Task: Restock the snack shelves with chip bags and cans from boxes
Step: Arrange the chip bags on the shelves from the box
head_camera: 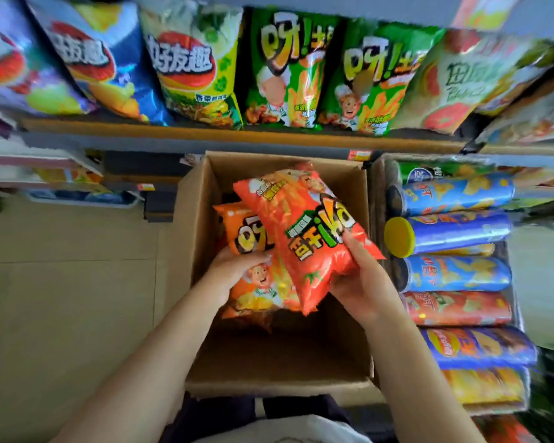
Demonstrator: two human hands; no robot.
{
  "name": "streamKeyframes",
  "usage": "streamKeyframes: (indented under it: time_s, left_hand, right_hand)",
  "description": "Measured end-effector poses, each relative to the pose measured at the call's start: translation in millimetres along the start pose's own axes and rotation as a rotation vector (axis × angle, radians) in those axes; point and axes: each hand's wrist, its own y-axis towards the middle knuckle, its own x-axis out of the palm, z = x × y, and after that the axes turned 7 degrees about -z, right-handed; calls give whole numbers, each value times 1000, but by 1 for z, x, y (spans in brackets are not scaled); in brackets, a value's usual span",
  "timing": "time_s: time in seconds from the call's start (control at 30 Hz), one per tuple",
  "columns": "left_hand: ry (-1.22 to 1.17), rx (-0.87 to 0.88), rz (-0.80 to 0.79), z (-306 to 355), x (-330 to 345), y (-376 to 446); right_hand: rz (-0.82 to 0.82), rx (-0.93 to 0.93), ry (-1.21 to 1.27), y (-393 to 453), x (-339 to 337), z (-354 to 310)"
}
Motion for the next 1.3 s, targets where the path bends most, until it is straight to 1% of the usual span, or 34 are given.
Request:
streamKeyframes:
  time_s: [0.03, 0.13, 0.2, 0.3, 0.33, 0.43, 0.6, 0.67, 0.73, 0.83, 0.87, 0.9, 0.93, 1.03, 1.07, 1.13, 1.2, 1.27, 1.3]
  left_hand:
    - [15, 47, 1, 13, -2, -17]
    - [9, 133, 74, 47, -8, -57]
    - [35, 186, 114, 66, -11, -78]
    - [70, 342, 187, 91, -10, -103]
    - [65, 372, 211, 100, -8, -112]
    - [2, 390, 248, 122, 7, -132]
    - [-35, 499, 373, 142, 47, -160]
    - [-43, 535, 375, 145, 66, -168]
    - [-41, 569, 391, 153, 90, -173]
    - [-66, 606, 406, 168, 122, -178]
    - [-70, 607, 413, 173, 131, -180]
    - [-73, 618, 410, 177, 140, -181]
    - [-97, 628, 402, 180, 148, -183]
    - [-170, 656, 370, 181, 167, -183]
    - [-187, 653, 366, 180, 171, -185]
    - [-202, 644, 341, 175, 174, -187]
    - [-186, 633, 329, 171, 174, -187]
    - [-180, 627, 333, 168, 171, -186]
    - [-178, 629, 333, 167, 170, -185]
  right_hand:
    - [1, -61, -47, -17, 3, -12]
    - [19, -300, -233, -65, 15, -50]
    - [77, -473, -336, -93, 20, -79]
    - [151, -669, -514, -127, 21, -123]
    - [155, -710, -552, -135, 20, -137]
    - [162, -741, -629, -154, 16, -178]
    - [40, -821, -1043, -188, 9, -249]
    - [-14, -918, -1150, -210, 11, -272]
    - [-20, -1145, -1197, -231, 13, -293]
    - [73, -1644, -1348, -237, 24, -311]
    - [114, -1763, -1405, -230, 29, -317]
    - [171, -1831, -1450, -220, 34, -323]
    - [248, -1852, -1495, -207, 41, -329]
    - [503, -1832, -1691, -166, 61, -338]
    - [564, -1826, -1757, -153, 67, -337]
    - [632, -1820, -1844, -137, 81, -336]
    - [691, -1870, -1814, -127, 92, -335]
    - [795, -1909, -1638, -117, 97, -332]
    - [836, -1885, -1503, -112, 96, -330]
